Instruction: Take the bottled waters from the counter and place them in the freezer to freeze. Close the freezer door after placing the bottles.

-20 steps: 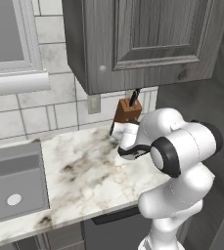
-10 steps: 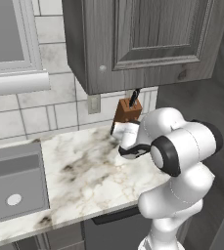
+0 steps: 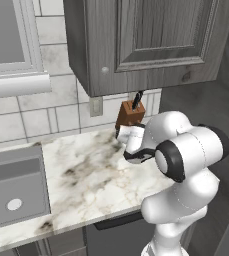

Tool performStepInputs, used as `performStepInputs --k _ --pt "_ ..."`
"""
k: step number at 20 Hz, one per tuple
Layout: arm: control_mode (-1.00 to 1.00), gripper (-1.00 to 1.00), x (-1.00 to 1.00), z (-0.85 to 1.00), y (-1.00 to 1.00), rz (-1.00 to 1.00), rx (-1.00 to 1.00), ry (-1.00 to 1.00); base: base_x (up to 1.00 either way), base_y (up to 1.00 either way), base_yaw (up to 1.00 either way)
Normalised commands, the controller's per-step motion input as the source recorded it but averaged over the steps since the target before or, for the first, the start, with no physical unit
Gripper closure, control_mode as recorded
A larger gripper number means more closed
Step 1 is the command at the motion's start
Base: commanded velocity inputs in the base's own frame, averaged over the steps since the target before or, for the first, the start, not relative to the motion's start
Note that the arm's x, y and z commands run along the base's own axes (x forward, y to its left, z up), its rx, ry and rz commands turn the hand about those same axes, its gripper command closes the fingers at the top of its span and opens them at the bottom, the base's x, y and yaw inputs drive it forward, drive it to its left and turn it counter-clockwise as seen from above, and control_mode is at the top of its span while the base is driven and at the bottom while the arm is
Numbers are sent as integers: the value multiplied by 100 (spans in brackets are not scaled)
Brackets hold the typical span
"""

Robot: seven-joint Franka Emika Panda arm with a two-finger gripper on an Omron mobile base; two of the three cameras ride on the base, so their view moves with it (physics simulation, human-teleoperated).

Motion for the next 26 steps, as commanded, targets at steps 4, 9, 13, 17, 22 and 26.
performStepInputs --k 4,9,13,17,22,26 --pt "-100 -100 0 0 0 0 0 0 0 0 0" --pt "-100 -100 0 0 -1 0 0 0 0 0 0" --pt "-100 -100 0 0 -21 0 0 0 0 0 0" --pt "-100 -100 0 0 -37 0 0 0 0 0 0" --pt "-100 100 0 0 -13 0 0 0 0 0 0" --pt "-100 100 0 0 0 0 0 0 0 0 0"
